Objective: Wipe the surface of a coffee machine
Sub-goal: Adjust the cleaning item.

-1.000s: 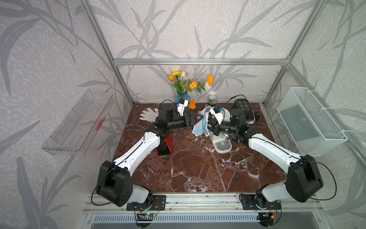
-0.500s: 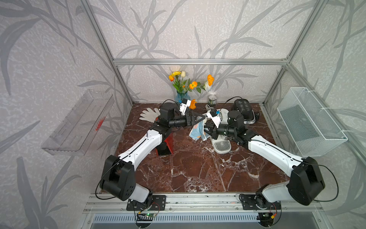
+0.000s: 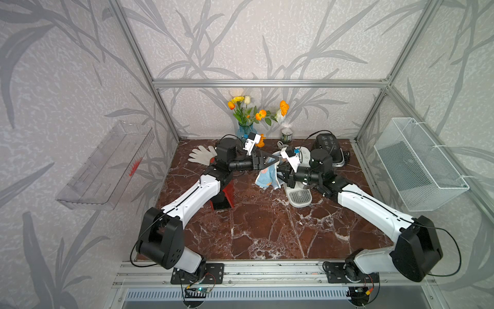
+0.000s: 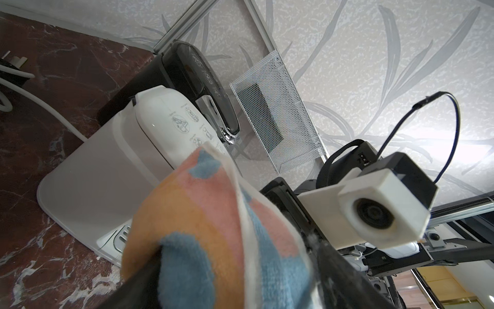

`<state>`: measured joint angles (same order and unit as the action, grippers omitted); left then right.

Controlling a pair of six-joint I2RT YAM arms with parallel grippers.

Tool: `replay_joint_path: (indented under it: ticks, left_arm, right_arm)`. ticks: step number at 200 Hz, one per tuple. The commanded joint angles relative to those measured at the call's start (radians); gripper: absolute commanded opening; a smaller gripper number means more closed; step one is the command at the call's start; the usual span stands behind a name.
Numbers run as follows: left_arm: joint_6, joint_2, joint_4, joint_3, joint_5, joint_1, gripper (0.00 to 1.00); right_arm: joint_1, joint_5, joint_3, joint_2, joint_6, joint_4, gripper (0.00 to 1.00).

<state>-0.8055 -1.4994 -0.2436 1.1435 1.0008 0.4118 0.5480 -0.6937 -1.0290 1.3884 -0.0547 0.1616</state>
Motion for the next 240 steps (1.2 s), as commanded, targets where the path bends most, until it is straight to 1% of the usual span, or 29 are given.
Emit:
replay_joint_path:
  ticks: [1, 11, 26, 51, 69, 111, 119, 134, 149, 164, 185, 217, 240]
  left_arm:
    - [-0.012, -0.028, -0.039, 0.009, 0.049, 0.009, 0.82]
    - [-0.013, -0.037, -0.040, 0.012, 0.052, 0.011, 0.81]
    - [-0.011, -0.041, -0.040, 0.011, 0.058, 0.016, 0.78]
    - [0.014, -0.033, -0.012, 0.007, 0.058, 0.020, 0.67]
    - [0.041, -0.033, 0.016, 0.008, 0.042, 0.021, 0.52]
    - [0.043, -0.053, 0.023, 0.030, 0.049, 0.021, 0.20]
    - [0.046, -0.052, 0.027, 0.029, 0.046, 0.020, 0.15]
    - [0.064, -0.047, 0.048, 0.025, 0.031, 0.019, 0.10]
    - [0.089, -0.037, 0.079, 0.023, 0.012, 0.019, 0.03]
    - [0.125, -0.027, 0.114, 0.019, -0.022, 0.019, 0.00]
    - [0.179, -0.017, 0.181, 0.025, -0.075, 0.018, 0.00]
    - [0.220, -0.010, 0.230, 0.022, -0.167, 0.018, 0.00]
    - [0.234, -0.003, 0.248, 0.016, -0.220, 0.015, 0.00]
  right_arm:
    - [0.005, -0.017, -0.009, -0.014, -0.010, 0.052, 0.00]
    - [0.005, -0.016, -0.009, -0.018, -0.011, 0.056, 0.00]
    - [0.006, -0.008, -0.008, -0.020, -0.012, 0.062, 0.00]
    - [0.003, -0.005, -0.014, -0.011, -0.014, 0.063, 0.00]
    - [0.005, 0.010, -0.013, -0.009, -0.016, 0.068, 0.00]
    - [0.004, 0.070, 0.002, -0.022, -0.020, 0.071, 0.00]
    - [0.004, 0.080, 0.006, -0.024, -0.021, 0.074, 0.00]
    - [0.003, 0.100, 0.013, -0.029, -0.025, 0.071, 0.00]
    - [0.003, 0.122, 0.017, -0.032, -0.029, 0.057, 0.00]
    - [0.000, 0.140, 0.028, -0.041, -0.024, 0.052, 0.00]
    - [0.001, 0.208, 0.051, -0.055, -0.031, 0.054, 0.00]
    - [-0.006, 0.290, 0.083, -0.095, -0.047, 0.041, 0.13]
    - [-0.013, 0.343, 0.111, -0.141, -0.052, 0.017, 0.18]
